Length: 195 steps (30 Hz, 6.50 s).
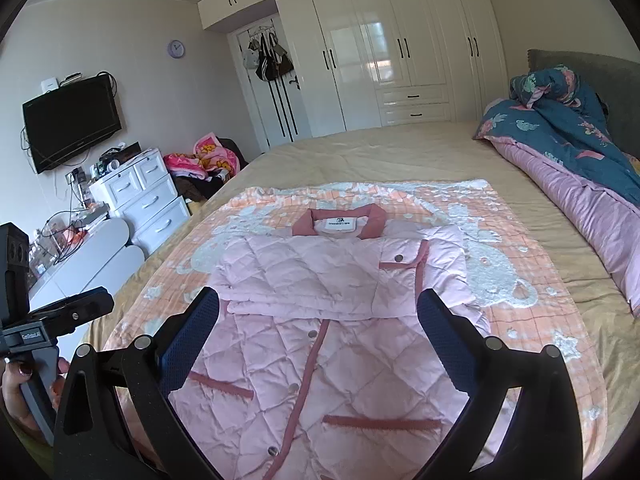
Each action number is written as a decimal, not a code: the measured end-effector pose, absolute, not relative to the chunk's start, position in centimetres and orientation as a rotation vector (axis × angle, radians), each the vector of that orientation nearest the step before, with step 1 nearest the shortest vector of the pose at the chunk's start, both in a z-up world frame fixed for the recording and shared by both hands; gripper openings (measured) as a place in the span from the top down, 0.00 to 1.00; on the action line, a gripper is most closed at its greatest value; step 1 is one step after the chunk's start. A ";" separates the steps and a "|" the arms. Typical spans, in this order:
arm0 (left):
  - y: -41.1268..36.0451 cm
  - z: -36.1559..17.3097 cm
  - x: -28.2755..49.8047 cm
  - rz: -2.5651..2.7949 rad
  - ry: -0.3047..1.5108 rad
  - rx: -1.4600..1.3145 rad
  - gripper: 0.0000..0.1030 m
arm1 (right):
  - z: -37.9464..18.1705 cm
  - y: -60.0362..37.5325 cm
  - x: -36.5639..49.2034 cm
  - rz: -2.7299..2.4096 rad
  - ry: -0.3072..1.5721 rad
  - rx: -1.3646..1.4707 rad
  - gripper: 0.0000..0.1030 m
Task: Fold large clothes
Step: 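Move both tools to the ribbed hem of the jacket, then grasp the ribbed jacket hem with both tools, then lift the hem with both tools and fold it toward the collar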
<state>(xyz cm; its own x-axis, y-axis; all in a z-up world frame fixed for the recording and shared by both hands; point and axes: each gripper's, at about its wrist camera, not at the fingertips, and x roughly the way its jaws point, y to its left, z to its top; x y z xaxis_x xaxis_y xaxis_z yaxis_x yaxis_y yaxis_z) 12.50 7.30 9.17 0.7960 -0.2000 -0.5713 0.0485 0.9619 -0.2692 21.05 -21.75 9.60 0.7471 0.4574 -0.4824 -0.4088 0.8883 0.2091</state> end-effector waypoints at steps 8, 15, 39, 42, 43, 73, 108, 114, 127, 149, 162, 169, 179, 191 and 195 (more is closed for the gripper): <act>6.8 8.3 10.5 -0.130 0.650 -0.234 0.09 | 9.1 -22.8 19.0 0.468 0.561 0.081 0.04; 6.5 7.0 9.4 -0.120 0.673 -0.220 0.09 | 8.2 -23.7 17.5 0.454 0.582 0.063 0.04; 9.3 1.2 7.4 -0.016 0.786 -0.219 0.09 | 2.2 -27.3 16.4 0.379 0.718 0.037 0.04; 9.8 0.6 7.4 -0.004 0.802 -0.222 0.09 | 1.4 -28.0 16.5 0.373 0.750 0.034 0.04; 9.9 0.3 7.4 -0.001 0.807 -0.223 0.09 | 1.0 -28.2 16.5 0.369 0.762 0.029 0.04; 18.3 -8.3 3.5 0.019 1.020 -0.410 0.53 | -3.6 -33.6 16.3 0.303 0.872 0.072 0.04; 15.4 -10.5 5.2 -0.027 1.082 -0.351 0.54 | -10.6 -35.8 17.9 0.560 1.325 0.225 0.57; 15.8 -9.5 5.1 -0.007 1.030 -0.342 0.83 | -7.6 -34.9 17.1 0.584 1.122 0.171 0.76; 16.0 -1.0 6.4 -0.050 0.792 -0.351 0.88 | -1.1 -34.9 18.5 0.583 0.849 0.275 0.82; 16.8 8.3 12.0 -0.061 0.569 -0.387 0.88 | 6.3 -35.3 22.9 0.552 0.622 0.393 0.85; 16.7 10.2 15.1 -0.030 0.524 -0.363 0.88 | 7.7 -35.1 26.3 0.518 0.549 0.447 0.85; 16.3 10.3 17.1 0.009 0.507 -0.320 0.88 | 7.4 -35.0 28.8 0.481 0.539 0.509 0.85; 16.3 9.3 20.7 0.072 0.498 -0.285 0.88 | 6.4 -34.4 33.1 0.411 0.535 0.549 0.85; 16.8 7.7 24.7 0.139 0.495 -0.279 0.88 | 4.8 -33.0 38.4 0.348 0.547 0.546 0.85; 16.6 7.0 26.0 0.160 0.498 -0.270 0.88 | 3.9 -33.0 40.3 0.349 0.574 0.569 0.84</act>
